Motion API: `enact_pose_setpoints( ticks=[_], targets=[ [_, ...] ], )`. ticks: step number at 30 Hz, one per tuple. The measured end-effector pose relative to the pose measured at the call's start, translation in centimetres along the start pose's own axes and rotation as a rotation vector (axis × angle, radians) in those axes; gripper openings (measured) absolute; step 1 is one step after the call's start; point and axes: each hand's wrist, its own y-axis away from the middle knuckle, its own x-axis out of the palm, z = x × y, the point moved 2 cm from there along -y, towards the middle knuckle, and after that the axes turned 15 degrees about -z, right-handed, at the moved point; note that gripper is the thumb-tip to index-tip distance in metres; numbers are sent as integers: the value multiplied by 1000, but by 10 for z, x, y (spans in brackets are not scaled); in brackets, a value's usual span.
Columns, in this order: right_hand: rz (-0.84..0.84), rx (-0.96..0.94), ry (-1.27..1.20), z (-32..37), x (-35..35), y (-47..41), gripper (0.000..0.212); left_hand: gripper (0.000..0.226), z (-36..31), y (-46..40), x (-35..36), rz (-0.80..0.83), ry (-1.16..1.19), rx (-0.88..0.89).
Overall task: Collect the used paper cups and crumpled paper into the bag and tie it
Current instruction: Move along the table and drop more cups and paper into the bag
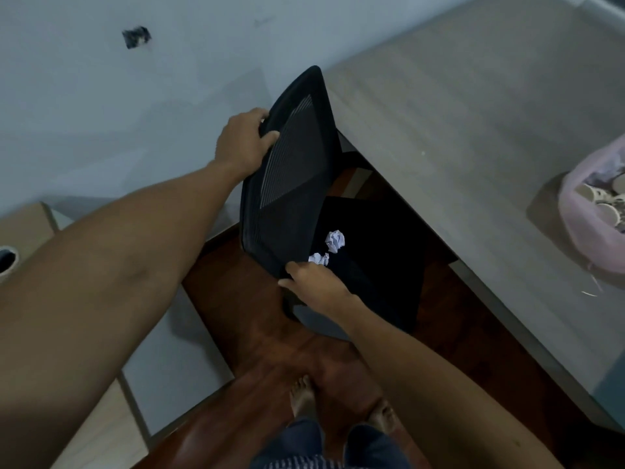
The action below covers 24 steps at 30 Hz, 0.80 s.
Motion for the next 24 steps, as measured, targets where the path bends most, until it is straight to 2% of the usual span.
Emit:
enact_pose_setpoints(
  ticks=[3,6,11,15,24],
  targets=[
    [32,88,51,-24,-12,16,34,34,-18,16,-5,-21,-227,175],
    [-5,211,60,-57,-31,37,33,35,-41,41,-6,-34,-233,255],
    [-42,350,63,-117,-60,63,28,41,-63,88,18,159,-55,97],
    [-57,387,37,-154,-66,71,31,47,-71,120,51,277,-25,11],
    [37,279,-61,-222,-32,30,50,62,-57,180,154,356,-9,-453]
  ],
)
